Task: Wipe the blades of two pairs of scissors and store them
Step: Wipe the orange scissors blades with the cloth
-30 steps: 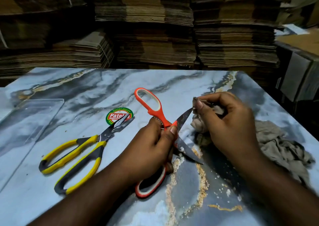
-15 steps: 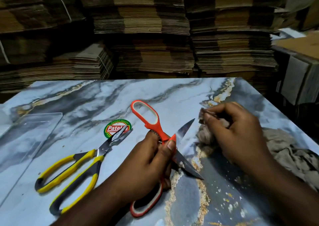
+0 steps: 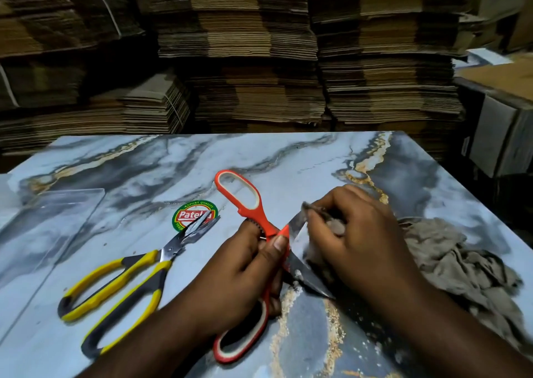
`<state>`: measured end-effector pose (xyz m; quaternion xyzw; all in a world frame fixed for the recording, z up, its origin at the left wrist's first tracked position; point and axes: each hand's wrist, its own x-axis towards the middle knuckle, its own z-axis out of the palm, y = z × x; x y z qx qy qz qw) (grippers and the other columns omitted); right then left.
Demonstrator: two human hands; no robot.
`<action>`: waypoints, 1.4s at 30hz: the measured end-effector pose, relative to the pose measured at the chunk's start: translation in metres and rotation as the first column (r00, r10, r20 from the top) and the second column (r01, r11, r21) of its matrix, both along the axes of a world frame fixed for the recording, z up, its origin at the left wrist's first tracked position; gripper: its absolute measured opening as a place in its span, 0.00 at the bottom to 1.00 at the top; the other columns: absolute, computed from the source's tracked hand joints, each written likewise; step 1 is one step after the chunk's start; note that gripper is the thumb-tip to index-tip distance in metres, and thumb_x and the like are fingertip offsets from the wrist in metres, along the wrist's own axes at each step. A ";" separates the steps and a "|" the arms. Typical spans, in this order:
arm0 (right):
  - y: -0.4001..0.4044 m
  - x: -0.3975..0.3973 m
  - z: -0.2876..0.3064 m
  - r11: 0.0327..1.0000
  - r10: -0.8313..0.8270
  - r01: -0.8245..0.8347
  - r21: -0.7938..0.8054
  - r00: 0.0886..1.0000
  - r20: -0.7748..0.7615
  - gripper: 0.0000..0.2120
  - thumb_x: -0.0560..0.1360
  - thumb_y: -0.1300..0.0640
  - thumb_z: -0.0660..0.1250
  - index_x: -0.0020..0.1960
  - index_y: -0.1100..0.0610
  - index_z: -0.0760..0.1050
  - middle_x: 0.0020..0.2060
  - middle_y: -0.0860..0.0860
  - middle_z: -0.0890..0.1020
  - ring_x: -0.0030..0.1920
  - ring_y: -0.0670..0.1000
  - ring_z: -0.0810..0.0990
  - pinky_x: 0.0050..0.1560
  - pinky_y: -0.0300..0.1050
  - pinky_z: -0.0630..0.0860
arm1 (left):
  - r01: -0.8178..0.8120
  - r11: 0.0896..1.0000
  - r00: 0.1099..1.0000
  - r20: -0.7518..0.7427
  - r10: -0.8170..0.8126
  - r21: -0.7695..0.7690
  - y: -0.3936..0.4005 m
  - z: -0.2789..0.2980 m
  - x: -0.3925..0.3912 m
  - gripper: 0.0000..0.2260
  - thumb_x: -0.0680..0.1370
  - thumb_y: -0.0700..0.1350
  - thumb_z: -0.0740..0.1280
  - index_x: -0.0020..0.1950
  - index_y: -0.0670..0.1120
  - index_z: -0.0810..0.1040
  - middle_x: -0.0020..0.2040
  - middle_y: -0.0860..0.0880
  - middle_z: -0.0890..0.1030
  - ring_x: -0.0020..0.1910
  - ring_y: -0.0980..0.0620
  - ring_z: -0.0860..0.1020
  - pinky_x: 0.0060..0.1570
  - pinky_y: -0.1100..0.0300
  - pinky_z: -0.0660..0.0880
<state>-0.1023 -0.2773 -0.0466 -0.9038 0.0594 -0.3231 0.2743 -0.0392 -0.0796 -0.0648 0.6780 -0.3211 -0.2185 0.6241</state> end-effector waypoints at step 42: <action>0.010 -0.019 0.003 0.921 0.182 -0.150 -0.360 0.982 0.056 0.07 0.79 0.58 0.71 0.55 0.56 0.85 0.45 0.50 0.81 0.44 0.54 0.76 0.46 0.51 0.73 | -0.022 0.996 0.996 0.087 0.015 0.081 -0.008 -0.006 0.000 0.18 0.83 0.58 0.61 0.52 0.42 0.69 0.30 0.48 0.79 0.27 0.43 0.80 0.33 0.43 0.77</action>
